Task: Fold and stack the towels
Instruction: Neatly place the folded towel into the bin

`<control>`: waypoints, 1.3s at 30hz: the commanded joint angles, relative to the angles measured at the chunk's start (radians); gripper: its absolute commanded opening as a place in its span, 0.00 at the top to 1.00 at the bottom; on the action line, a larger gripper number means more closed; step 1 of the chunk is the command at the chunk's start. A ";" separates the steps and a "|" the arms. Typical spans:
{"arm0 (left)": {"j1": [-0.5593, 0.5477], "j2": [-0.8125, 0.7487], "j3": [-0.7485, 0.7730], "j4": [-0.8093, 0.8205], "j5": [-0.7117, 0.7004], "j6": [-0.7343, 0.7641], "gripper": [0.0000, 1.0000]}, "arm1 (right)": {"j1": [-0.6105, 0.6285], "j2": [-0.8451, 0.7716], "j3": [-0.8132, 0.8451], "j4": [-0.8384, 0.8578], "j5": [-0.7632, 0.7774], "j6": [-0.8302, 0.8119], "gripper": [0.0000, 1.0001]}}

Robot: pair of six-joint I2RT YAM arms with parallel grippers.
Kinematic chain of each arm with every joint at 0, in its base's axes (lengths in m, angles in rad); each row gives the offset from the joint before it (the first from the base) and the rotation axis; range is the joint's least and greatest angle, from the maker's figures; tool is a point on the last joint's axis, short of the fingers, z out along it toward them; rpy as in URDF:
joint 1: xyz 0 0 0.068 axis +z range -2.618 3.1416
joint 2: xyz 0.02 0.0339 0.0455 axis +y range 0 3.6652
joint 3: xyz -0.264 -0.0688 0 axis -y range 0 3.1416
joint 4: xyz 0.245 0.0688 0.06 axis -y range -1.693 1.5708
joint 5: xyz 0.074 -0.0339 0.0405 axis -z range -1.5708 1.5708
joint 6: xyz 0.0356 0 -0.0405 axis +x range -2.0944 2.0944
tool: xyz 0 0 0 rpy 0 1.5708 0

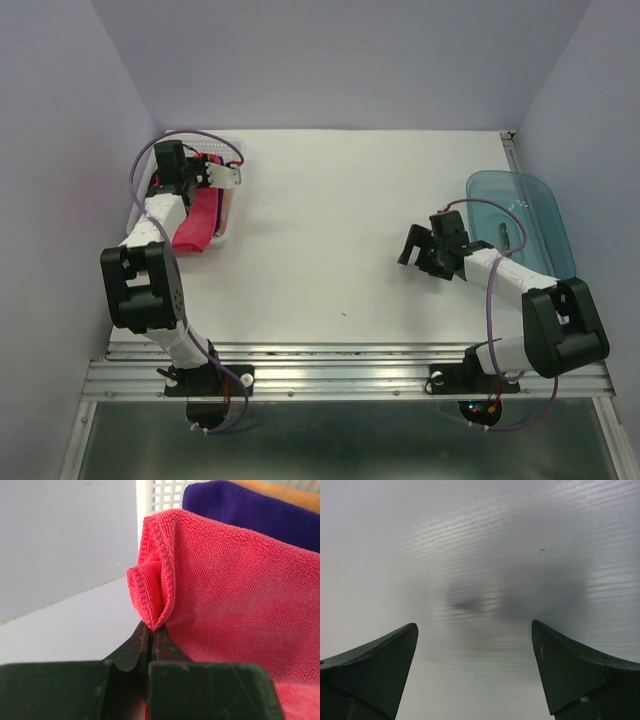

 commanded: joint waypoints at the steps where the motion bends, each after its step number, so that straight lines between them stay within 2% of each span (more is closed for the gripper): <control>1: 0.006 0.033 0.075 0.088 0.012 -0.012 1.00 | 0.006 0.010 0.057 0.038 0.007 0.010 0.00; 11: 0.005 0.169 0.128 0.155 0.018 -0.023 1.00 | 0.006 0.019 0.095 0.021 0.021 0.021 0.00; 21: -0.004 0.284 0.223 0.165 -0.053 -0.053 1.00 | 0.006 0.018 0.095 0.025 0.015 0.039 0.00; 23: -0.010 0.304 0.250 0.157 -0.075 -0.076 0.76 | 0.006 0.019 0.097 0.024 0.015 0.038 0.00; 24: -0.015 0.306 0.258 0.151 -0.083 -0.087 0.49 | 0.006 0.024 0.097 0.026 0.007 0.039 0.00; 26: -0.016 0.303 0.269 0.149 -0.084 -0.107 0.13 | 0.006 0.028 0.100 0.029 0.000 0.036 0.00; 27: -0.020 0.292 0.272 0.149 -0.077 -0.119 0.07 | 0.006 0.032 0.100 0.026 -0.003 0.033 0.00; 29: -0.024 0.280 0.273 0.148 -0.074 -0.127 0.07 | 0.006 0.029 0.098 0.025 -0.007 0.033 0.00; 31: -0.030 0.262 0.269 0.145 -0.072 -0.132 0.01 | 0.006 0.018 0.088 0.029 -0.008 0.033 0.00; 36: -0.064 0.180 0.266 0.148 -0.075 -0.187 0.01 | 0.006 -0.045 0.075 0.028 -0.014 0.022 0.00; 37: -0.075 0.141 0.272 0.148 -0.045 -0.272 0.01 | 0.006 -0.071 0.075 0.026 -0.013 0.010 0.00; 39: -0.090 0.093 0.278 0.148 -0.029 -0.312 0.01 | 0.004 -0.105 0.077 0.026 -0.017 0.007 0.00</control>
